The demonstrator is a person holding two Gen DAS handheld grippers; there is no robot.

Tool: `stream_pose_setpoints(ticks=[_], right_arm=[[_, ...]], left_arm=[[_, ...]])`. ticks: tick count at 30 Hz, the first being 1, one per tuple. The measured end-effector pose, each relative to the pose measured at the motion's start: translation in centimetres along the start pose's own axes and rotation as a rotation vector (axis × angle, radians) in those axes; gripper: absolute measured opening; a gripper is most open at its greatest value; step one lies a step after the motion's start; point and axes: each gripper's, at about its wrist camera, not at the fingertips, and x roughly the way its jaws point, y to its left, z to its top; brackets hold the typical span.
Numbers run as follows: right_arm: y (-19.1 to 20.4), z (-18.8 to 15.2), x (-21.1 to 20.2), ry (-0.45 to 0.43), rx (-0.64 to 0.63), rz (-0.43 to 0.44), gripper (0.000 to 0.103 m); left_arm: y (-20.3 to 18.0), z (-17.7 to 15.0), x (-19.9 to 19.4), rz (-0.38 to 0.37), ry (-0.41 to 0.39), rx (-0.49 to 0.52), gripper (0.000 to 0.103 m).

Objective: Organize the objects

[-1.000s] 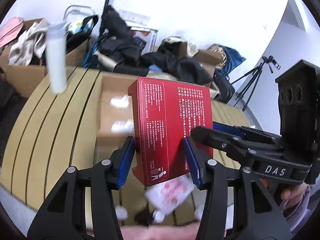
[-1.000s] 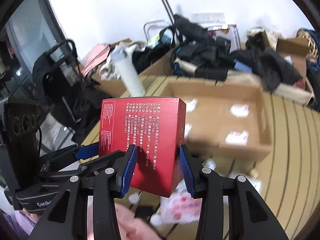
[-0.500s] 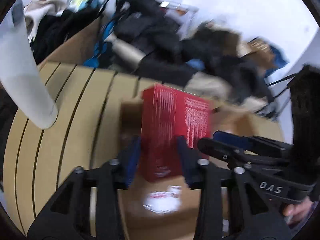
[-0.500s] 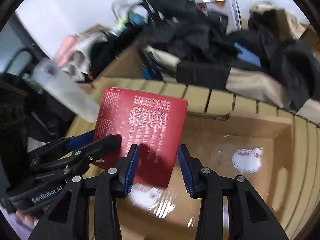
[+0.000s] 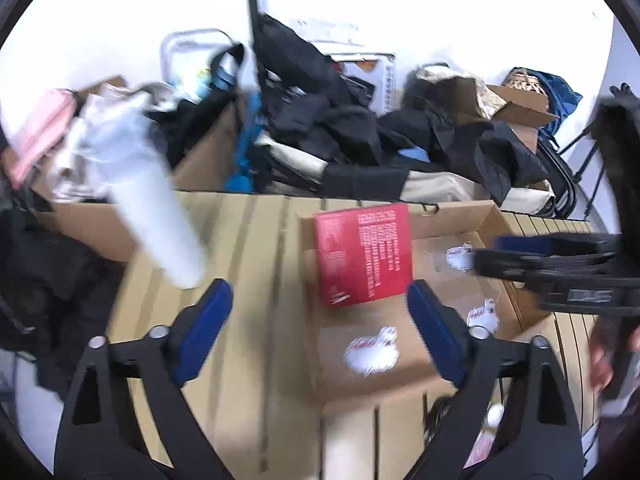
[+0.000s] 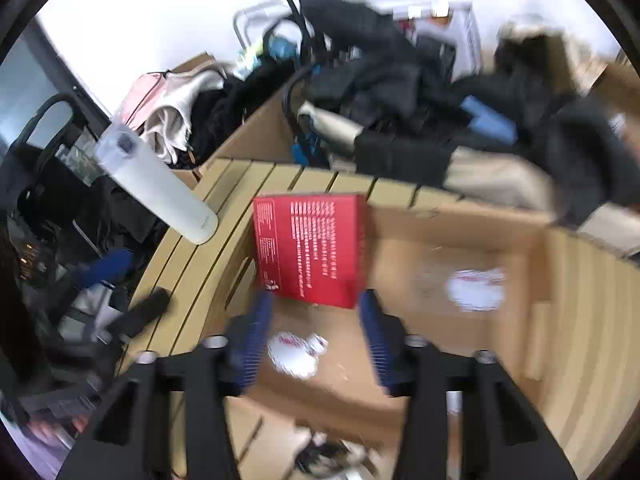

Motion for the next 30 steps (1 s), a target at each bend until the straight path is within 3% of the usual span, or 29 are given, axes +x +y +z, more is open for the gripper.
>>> stream_pose_setpoints(ticks=[2,5,11,17,20,24,27,30], right_arm=[[0.3,-0.9,-4.2,-0.051,-0.030,-0.025,0.094],[0.4,-3.0,-10.5,-0.108,-0.073,-0.090,0.094],[0.0,-8.7,-19.9,-0.182,-0.102,-0.170,0.094],[2.5,-15.2,-25.3,-0.262,-0.221,-0.121,0.094],[3.8,-19.3,-27.4,-0.284,-0.200,-0.121,0.094],[5.2,-26.7,-28.3,-0.343,-0.195,-0.228,0.094],[6.5,-32.7,-27.5,-0.353,-0.175,-0.198,0.094],[7.6,-37.6,-24.8,-0.302,-0.149,-0.110,0.094]], left_arm=[[0.7,-0.3,-3.3,0.052,-0.011,0.000,0.093],[1.5,-1.7,-8.6,0.131,-0.015,-0.002,0.099],[1.3,-4.8,-16.6,0.146,-0.063,-0.010,0.103],[-1.0,-7.7,-23.6,0.120,-0.128,0.003,0.103],[-2.4,-11.5,-26.3,0.113,-0.168,0.038,0.103],[-4.6,-18.9,-28.1,0.112,-0.213,0.084,0.103],[-5.5,-25.0,-27.6,0.046,-0.166,0.041,0.103],[-6.1,-29.6,-25.0,-0.040,-0.046,-0.020,0.103]])
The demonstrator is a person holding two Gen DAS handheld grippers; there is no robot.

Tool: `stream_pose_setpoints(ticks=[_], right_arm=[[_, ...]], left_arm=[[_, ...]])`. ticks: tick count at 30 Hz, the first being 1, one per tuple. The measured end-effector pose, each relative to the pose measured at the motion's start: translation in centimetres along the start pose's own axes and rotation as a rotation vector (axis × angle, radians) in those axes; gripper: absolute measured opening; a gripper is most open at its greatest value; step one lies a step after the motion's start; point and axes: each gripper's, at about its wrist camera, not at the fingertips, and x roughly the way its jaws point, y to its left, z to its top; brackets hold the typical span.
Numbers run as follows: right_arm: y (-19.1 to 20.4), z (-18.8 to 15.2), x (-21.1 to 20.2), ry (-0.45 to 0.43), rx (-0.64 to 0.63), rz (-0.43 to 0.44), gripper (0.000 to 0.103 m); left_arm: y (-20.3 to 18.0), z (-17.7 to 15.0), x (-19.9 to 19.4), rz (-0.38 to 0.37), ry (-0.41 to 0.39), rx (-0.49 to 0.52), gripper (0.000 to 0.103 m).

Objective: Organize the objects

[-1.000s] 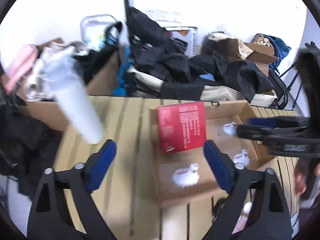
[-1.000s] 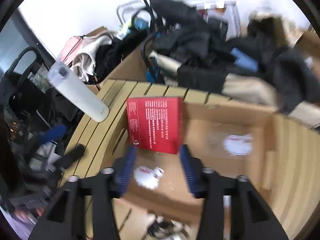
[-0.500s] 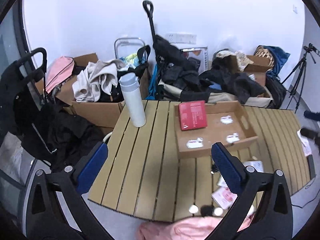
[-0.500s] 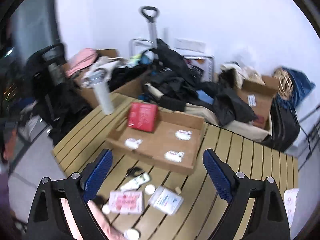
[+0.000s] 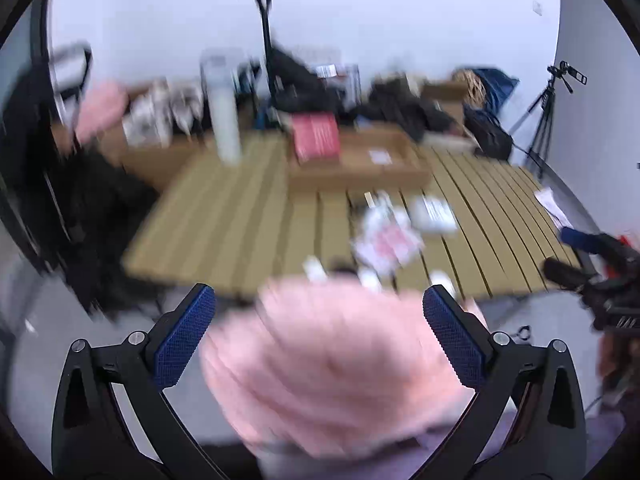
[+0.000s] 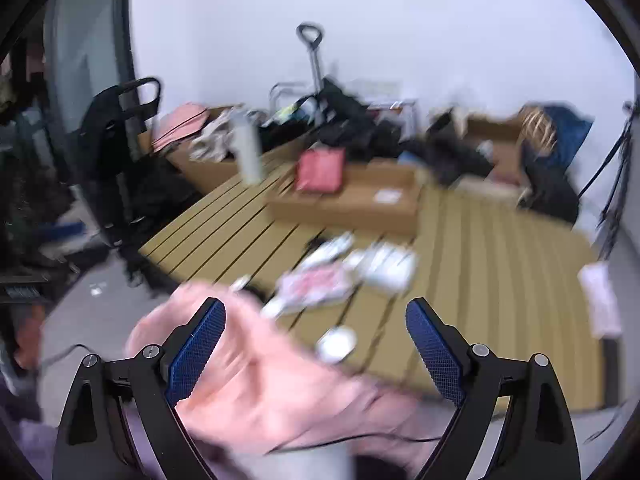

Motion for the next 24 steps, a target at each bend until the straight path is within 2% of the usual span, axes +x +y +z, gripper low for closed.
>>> stream_pose_setpoints(ticks=[2,3,5,8,9,12,14,16,18,19,21,23,24], right_arm=[[0.8,-1.3,1.6,0.052,-0.030,0.001,0.094],[1.0,-1.9,2.1,0.067,-0.042,-0.015,0.094],[1.1,-2.4,2.8,0.067,-0.051,-0.022,0.094],[-0.1,-3.1,4.6,0.069,-0.036,-0.048,0.094],[-0.7,-3.5,5.7,0.086,-0.025,-0.058,0.092],[-2.3,-5.0,8.9,0.140,-0.013,-0.073,0.086],[-3.2,-5.5,10.8,0.161,-0.004,-0.069,0.085],[-3.7,-5.4,12.1,0.171,0.004,-0.064,0.079],[-4.0,-5.3,13.7,0.183,-0.007,-0.074,0.079],[-4.0,-5.2,14.6,0.195,-0.016,-0.096,0.078],[-4.3,-5.2,16.0,0.216,-0.024,-0.125,0.078],[-4.5,-5.3,17.2,0.234,-0.017,-0.126,0.077],[-4.6,-5.3,17.5,0.240,-0.014,-0.122,0.071]], left_arm=[[-0.3,-0.8,1.2,0.009,0.064,0.018,0.103],[-0.5,-0.9,1.5,0.037,0.065,0.026,0.103],[-0.3,-0.5,1.3,0.041,0.012,0.024,0.103],[0.7,0.1,3.0,-0.032,-0.053,0.035,0.103],[1.6,0.5,4.4,-0.007,-0.056,0.036,0.103],[3.7,2.0,8.4,0.038,-0.041,0.071,0.092],[4.7,3.4,11.0,0.011,-0.025,0.086,0.088],[5.1,4.3,14.1,-0.038,0.002,0.102,0.088],[4.8,4.4,17.6,-0.031,0.062,0.128,0.084],[4.4,4.0,19.5,-0.026,0.107,0.153,0.080],[3.7,2.8,22.0,-0.030,0.170,0.194,0.078],[3.7,1.7,23.5,-0.056,0.211,0.187,0.076],[4.0,1.5,23.9,-0.072,0.220,0.164,0.076]])
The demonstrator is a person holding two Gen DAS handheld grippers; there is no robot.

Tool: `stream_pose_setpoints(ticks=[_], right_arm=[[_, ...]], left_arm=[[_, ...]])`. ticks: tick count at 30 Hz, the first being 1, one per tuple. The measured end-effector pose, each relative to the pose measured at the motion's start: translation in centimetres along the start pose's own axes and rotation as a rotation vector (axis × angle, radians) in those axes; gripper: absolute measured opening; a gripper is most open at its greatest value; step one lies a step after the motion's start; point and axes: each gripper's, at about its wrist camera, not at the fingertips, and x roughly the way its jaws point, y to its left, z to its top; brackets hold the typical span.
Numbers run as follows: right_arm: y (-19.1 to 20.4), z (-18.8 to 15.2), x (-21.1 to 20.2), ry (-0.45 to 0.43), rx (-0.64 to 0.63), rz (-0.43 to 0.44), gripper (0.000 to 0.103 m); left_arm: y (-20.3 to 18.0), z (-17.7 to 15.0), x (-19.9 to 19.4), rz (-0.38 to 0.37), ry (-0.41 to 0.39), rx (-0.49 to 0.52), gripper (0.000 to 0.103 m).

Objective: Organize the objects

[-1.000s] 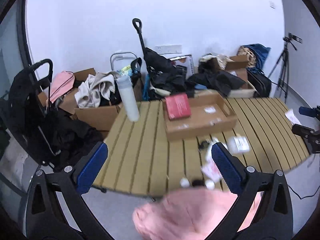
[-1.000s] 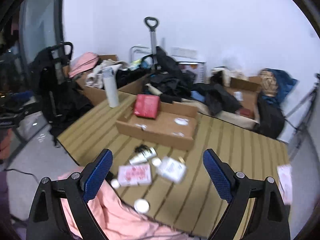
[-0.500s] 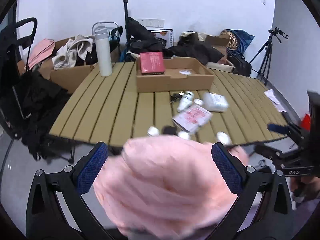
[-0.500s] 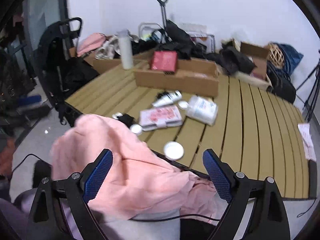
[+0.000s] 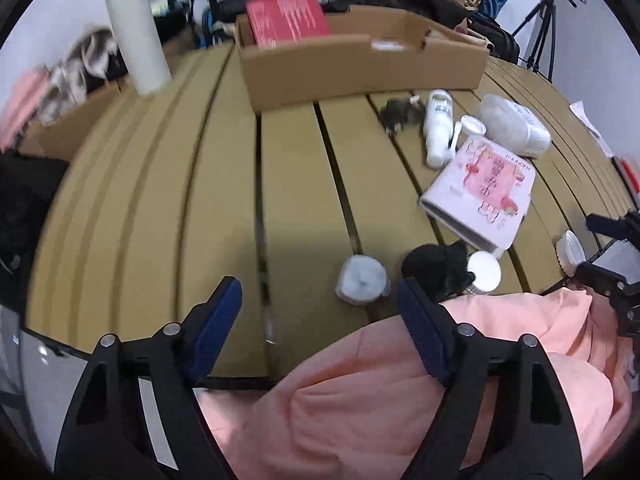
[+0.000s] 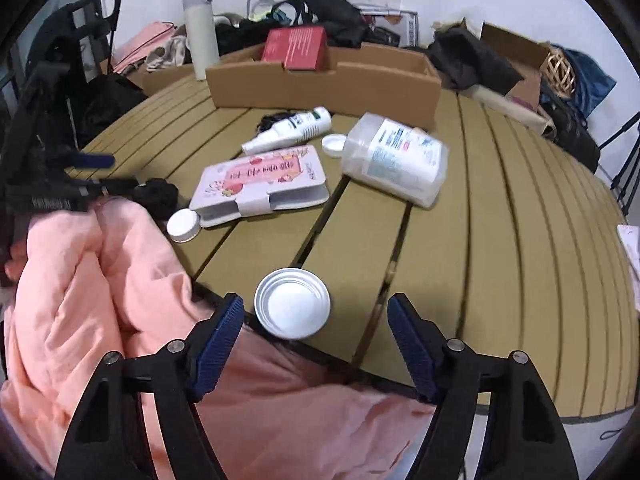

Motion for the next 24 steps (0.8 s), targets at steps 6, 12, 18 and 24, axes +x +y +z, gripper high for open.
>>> stream_pose_setpoints(ticks=[6,12,18,24], right_arm=[[0.5,0.3,1.6,0.010,0.000,0.022,0.061],[0.5,0.4,1.9,-0.008,0.013,0.066,0.044],[0.2,0.3,1.7,-0.014,0.017,0.077,0.044],[-0.6,1.5,-1.9,-0.075,0.040,0.085,0.044]], left_arm=[[-0.3,0.3,0.6,-0.030,-0.004,0.000,0.065],[-2.5,0.3,0.5,-0.020,-0.002,0.069,0.024],[-2.4,0.2,0.1,-0.017,0.011,0.041,0.023],[-2.3,0.5,-5.7,0.008,-0.113,0.007,0.023]])
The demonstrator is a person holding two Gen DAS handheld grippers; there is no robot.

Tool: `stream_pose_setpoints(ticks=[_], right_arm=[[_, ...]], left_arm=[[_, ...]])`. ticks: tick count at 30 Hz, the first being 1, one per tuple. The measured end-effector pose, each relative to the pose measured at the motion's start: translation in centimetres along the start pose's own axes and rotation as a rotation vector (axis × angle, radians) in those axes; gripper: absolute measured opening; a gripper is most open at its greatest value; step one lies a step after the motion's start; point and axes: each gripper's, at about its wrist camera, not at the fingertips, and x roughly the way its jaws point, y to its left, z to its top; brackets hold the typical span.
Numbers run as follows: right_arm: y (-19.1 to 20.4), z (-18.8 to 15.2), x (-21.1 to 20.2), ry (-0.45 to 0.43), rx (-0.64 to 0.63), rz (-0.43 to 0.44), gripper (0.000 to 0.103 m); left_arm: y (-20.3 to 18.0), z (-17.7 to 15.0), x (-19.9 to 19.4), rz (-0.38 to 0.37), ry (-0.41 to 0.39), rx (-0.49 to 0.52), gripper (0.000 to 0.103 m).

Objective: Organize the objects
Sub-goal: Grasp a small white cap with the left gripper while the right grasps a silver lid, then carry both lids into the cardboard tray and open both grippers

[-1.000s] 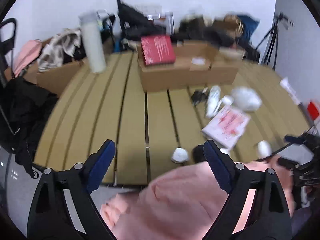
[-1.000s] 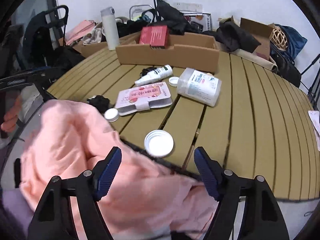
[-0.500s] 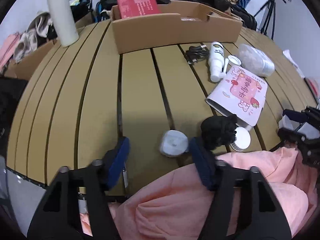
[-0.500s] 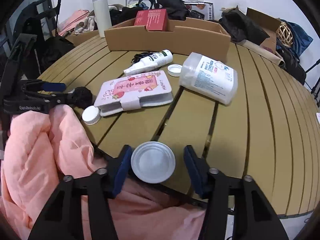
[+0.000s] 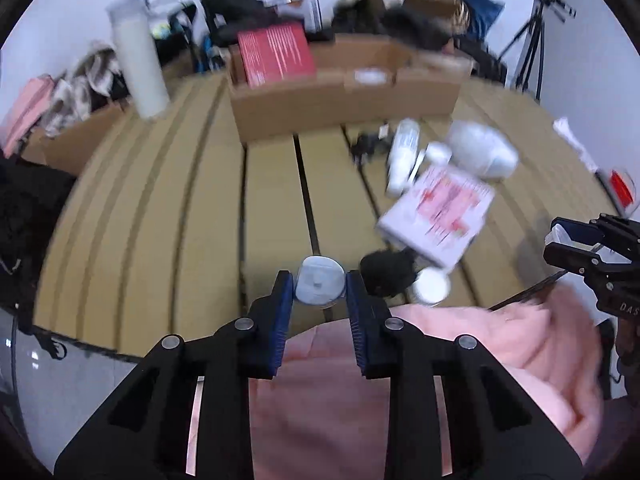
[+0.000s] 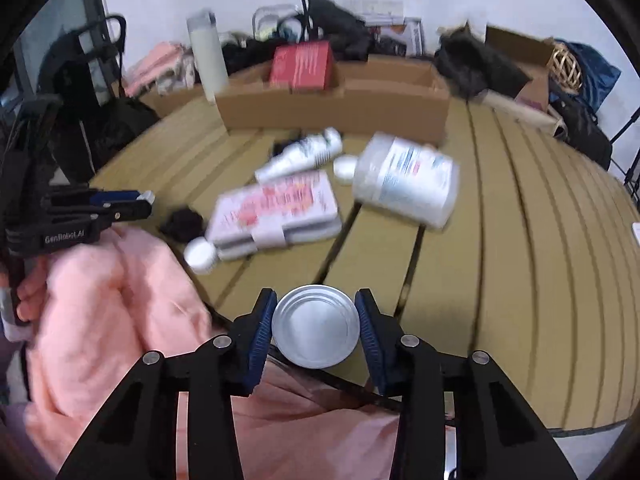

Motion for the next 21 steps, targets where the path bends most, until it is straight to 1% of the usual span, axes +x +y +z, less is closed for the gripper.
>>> stream_pose_setpoints(ticks=[2,4,5,6,8,9,10,12,14,15,19,21], right_arm=[[0.2,0.6,-2.4,-0.030,0.001,0.010,0.044],[0.9,0.9,-5.2,-0.069,-0.016,0.013,0.044],[1.4,0.9,-6.4,-0.084,-0.027,0.012,0.044],[1.9,0.8,-7.7,-0.099,-0.040,0.012,0.044],[2.9,0.6,-10.2,-0.145,-0.057,0.027,0.044],[3.2,0.5,-11.1,-0.165,-0.060,0.043,0.044],[3.6,0.5,-11.8,-0.177,-0.061,0.055,0.044],[4.3,0.5,-12.3,-0.186,-0.069,0.058,0.044],[4.6,0.5,-12.4,-0.187,-0.076,0.059,0.044],[4.6,0.5,-12.5,-0.186,-0.075,0.060,0.044],[4.0,0.9,-12.2,-0.185,-0.046,0.069,0.044],[3.4,2.0,-11.3,-0.166,-0.031,0.072,0.044]], left_arm=[[-0.7,-0.2,-3.1,0.033,-0.054,-0.001,0.023],[-1.4,-1.0,-6.9,0.023,-0.119,-0.025,0.024],[-1.8,-1.6,-9.0,0.010,-0.152,-0.052,0.024],[-2.0,-1.9,-10.2,0.003,-0.167,-0.075,0.024],[-2.0,-2.6,-12.5,-0.024,-0.175,-0.166,0.024],[-1.9,-2.8,-13.2,-0.044,-0.169,-0.198,0.024],[-2.2,-2.8,-13.7,-0.038,-0.171,-0.203,0.024],[-2.7,-2.9,-14.7,-0.007,-0.194,-0.170,0.024],[-2.7,-2.8,-15.3,-0.011,-0.209,-0.176,0.024],[-2.7,-2.6,-15.4,-0.020,-0.210,-0.180,0.024],[-2.2,-1.9,-14.7,0.002,-0.192,-0.184,0.024],[-1.6,-0.4,-14.0,-0.009,-0.180,-0.176,0.024]])
